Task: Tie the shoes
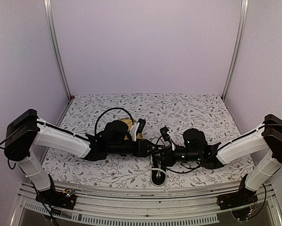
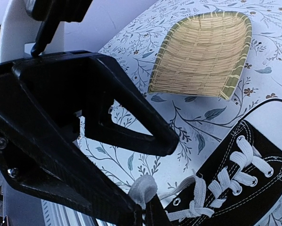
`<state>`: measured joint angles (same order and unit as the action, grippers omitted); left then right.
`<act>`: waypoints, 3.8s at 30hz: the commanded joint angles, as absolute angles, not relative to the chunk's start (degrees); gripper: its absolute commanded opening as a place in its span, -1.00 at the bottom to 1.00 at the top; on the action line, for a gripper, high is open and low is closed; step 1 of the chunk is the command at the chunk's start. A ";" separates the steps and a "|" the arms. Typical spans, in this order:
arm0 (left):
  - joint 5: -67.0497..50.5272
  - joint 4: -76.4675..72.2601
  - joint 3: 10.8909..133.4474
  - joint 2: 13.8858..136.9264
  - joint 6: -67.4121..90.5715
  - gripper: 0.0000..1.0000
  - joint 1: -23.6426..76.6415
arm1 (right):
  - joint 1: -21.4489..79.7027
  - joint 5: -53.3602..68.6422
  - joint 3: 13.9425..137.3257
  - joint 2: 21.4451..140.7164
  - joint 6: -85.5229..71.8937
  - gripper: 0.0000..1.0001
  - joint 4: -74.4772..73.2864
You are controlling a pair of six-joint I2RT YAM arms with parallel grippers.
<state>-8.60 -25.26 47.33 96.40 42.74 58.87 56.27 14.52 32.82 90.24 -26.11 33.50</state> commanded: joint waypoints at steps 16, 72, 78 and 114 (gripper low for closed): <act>-14.61 -32.47 47.25 101.18 47.48 -1.00 57.50 | 56.94 14.12 32.25 89.42 -25.49 -0.73 35.33; -12.99 -30.59 46.30 101.07 47.22 -1.00 57.31 | 58.61 14.30 31.28 81.56 -28.95 -0.88 9.29; -12.94 -30.58 46.58 101.08 47.05 -1.00 57.33 | 58.61 11.17 34.78 79.15 -28.14 -0.94 2.50; -14.44 -25.17 48.92 102.49 40.32 -1.00 61.51 | 53.11 14.81 46.12 90.66 -21.66 -0.96 -1.07</act>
